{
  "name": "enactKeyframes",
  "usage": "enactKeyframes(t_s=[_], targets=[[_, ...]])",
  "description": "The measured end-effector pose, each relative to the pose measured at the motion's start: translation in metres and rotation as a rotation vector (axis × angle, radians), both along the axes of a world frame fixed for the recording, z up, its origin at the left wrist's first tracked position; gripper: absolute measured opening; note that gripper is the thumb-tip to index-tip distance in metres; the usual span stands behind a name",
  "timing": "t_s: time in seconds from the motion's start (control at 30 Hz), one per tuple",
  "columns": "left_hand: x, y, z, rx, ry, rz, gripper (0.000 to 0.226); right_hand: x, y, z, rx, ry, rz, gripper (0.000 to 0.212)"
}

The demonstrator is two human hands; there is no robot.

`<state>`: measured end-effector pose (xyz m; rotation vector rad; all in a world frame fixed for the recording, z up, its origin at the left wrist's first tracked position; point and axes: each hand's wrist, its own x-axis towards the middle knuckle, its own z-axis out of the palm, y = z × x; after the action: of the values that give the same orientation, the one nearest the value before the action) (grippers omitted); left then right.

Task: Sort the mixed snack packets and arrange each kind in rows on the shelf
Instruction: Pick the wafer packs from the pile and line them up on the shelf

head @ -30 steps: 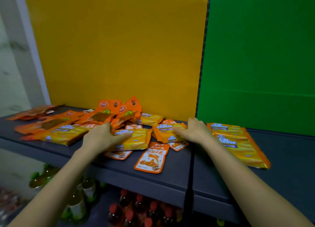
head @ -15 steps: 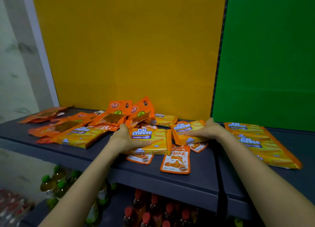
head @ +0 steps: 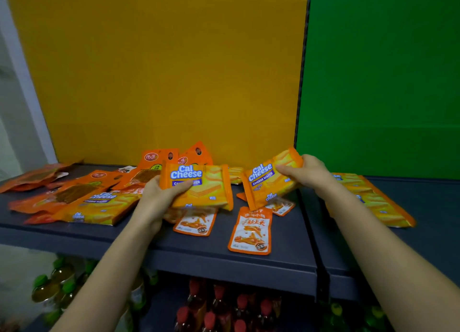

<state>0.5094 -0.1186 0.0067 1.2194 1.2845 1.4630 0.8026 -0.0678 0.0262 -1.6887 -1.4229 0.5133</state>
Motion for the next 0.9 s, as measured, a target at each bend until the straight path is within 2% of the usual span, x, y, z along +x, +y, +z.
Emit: enactKeyframes(t_s=[0.07, 0.23, 0.4, 0.57, 0.77, 0.9], targets=[[0.005, -0.002, 0.011, 0.03, -0.062, -0.025, 0.02, 0.008, -0.011, 0.008, 0.119, 0.036, -0.065, 0.047], [0.05, -0.017, 0.039, 0.058, -0.151, -0.207, 0.003, 0.051, -0.055, 0.028, 0.277, 0.363, -0.107, 0.02], [0.12, -0.042, 0.038, 0.029, -0.158, -0.382, 0.002, 0.11, -0.103, 0.039, 0.357, 0.42, -0.162, 0.015], [0.189, -0.066, 0.017, -0.008, -0.096, -0.46, 0.024, 0.174, -0.136, 0.027, 0.355, 0.498, -0.246, 0.036], [0.254, -0.086, -0.015, -0.103, 0.006, -0.442, 0.038, 0.242, -0.168, 0.014, 0.318, 0.517, -0.292, 0.031], [0.278, -0.098, -0.022, -0.145, 0.106, -0.354, 0.032, 0.268, -0.176, 0.01, 0.304, 0.533, -0.282, 0.034]])
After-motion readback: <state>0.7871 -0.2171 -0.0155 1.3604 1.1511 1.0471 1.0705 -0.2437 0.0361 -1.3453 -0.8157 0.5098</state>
